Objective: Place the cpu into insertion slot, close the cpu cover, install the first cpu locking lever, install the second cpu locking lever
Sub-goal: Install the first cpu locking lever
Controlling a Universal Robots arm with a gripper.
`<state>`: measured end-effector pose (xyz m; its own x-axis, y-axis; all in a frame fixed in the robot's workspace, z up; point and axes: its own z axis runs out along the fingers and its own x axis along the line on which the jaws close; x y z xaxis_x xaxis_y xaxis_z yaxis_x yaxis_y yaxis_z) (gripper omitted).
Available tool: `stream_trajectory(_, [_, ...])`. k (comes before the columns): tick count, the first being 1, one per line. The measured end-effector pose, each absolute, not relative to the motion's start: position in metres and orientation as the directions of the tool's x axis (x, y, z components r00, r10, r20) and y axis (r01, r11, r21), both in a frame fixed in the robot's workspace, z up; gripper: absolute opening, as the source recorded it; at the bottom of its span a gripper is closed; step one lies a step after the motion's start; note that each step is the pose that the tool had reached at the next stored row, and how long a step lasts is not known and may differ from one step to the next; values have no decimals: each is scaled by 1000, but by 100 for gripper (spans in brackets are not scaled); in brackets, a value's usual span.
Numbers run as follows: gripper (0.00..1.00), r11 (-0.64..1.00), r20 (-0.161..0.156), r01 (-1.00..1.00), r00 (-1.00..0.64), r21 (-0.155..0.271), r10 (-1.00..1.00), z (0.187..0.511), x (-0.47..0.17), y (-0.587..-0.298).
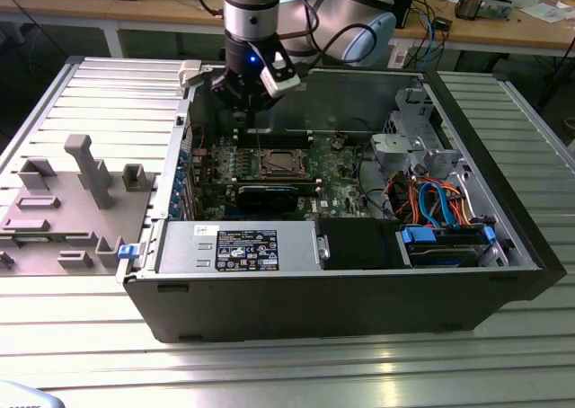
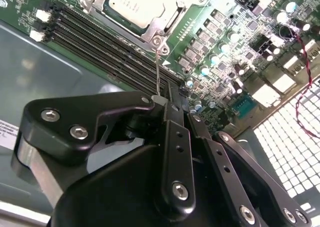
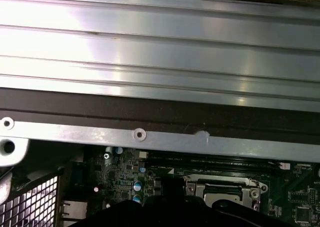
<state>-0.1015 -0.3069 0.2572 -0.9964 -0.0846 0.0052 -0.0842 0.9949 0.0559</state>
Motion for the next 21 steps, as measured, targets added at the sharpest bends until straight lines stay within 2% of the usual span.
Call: stream_trajectory(21, [11,995,5,-84,-996,56,-85,249,-89,-307])
